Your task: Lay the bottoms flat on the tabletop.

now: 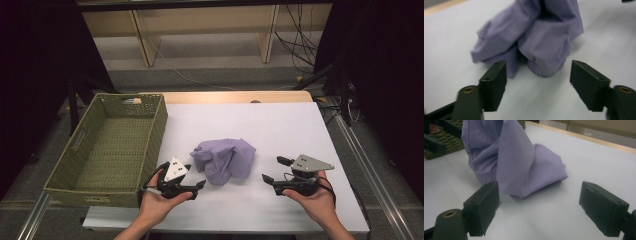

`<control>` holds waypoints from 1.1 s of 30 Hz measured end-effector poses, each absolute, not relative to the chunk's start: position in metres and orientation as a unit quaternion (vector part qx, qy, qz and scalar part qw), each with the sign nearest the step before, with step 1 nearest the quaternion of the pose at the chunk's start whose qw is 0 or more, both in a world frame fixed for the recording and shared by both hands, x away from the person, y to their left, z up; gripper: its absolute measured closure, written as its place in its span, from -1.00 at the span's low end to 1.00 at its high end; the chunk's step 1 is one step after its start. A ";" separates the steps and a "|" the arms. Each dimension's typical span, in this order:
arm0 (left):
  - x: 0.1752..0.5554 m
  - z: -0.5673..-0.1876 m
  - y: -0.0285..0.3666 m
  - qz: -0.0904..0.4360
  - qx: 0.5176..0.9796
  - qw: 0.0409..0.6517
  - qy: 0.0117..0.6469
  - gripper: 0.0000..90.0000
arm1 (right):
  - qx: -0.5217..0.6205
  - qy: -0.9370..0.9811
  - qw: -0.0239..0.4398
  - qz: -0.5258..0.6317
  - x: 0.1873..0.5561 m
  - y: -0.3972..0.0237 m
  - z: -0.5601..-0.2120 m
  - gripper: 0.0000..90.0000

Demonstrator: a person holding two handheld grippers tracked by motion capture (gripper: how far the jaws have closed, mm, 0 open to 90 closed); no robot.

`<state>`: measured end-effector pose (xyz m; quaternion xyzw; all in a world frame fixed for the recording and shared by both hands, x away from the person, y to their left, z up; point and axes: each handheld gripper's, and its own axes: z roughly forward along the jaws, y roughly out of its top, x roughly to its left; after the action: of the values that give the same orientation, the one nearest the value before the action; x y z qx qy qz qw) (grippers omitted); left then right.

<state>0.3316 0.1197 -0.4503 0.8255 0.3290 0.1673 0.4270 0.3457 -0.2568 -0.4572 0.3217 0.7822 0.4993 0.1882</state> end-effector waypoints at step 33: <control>0.372 -0.487 0.049 0.120 0.849 0.345 0.382 0.11 | 0.316 0.793 0.186 0.486 0.341 -0.248 -0.459 -0.59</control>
<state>0.3717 0.0489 -0.4870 0.8489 0.3820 0.1200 0.3450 0.3414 -0.2475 -0.4591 0.3158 0.7932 0.4861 0.1864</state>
